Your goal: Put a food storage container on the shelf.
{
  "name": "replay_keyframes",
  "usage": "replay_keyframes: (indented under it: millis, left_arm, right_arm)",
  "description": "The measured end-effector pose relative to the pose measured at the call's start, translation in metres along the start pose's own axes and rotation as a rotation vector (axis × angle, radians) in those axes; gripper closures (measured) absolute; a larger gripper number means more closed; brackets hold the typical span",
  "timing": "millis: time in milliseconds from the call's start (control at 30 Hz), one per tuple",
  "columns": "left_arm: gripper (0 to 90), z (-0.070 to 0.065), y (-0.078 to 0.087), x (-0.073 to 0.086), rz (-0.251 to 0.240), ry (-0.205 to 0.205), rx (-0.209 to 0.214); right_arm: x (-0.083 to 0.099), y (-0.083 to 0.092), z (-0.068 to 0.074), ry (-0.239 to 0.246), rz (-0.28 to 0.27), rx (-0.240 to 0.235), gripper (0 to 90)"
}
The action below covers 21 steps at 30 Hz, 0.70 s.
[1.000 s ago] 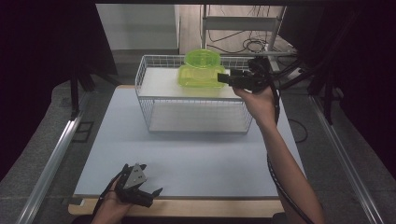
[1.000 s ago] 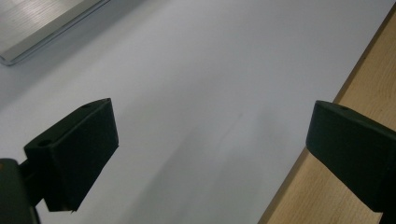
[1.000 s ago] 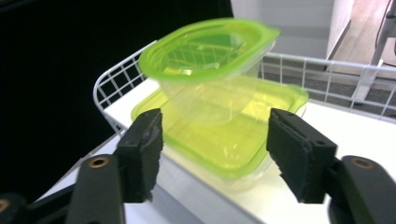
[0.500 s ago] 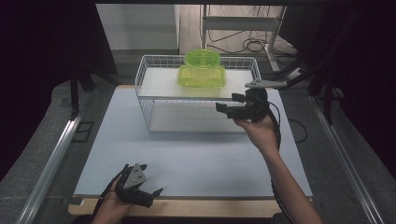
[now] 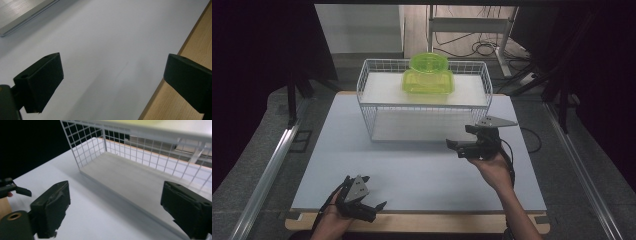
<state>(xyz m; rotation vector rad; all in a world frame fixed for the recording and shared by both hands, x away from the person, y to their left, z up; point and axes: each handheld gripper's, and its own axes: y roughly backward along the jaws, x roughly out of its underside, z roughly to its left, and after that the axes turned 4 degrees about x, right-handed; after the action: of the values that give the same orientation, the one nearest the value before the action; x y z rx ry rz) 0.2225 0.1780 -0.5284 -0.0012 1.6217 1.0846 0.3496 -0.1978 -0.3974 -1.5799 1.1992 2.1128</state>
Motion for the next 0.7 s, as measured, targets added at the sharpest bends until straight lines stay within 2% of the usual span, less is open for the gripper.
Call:
replay_keyframes:
  millis: [133, 300, 567, 700]
  left_arm:
    - [2.6, -0.001, 0.000, 0.000, 0.002, -0.006, -0.001]
    - [2.6, -0.001, 0.000, 0.001, 0.008, -0.013, -0.008]
    - [2.3, -0.001, -0.001, 0.001, 0.014, -0.019, -0.013]
    - [2.3, 0.000, -0.001, 0.002, 0.013, -0.013, -0.014]
  right_arm:
    - [0.018, -0.001, 0.001, 0.029, 0.010, 0.030, 5.7]
    - [0.043, -0.002, 0.005, 0.051, 0.043, 0.019, 4.8]
    - [0.095, -0.005, 0.012, 0.094, 0.155, 0.019, 4.1]
    - [0.114, -0.009, 0.011, 0.135, 0.230, 0.045, 3.4]
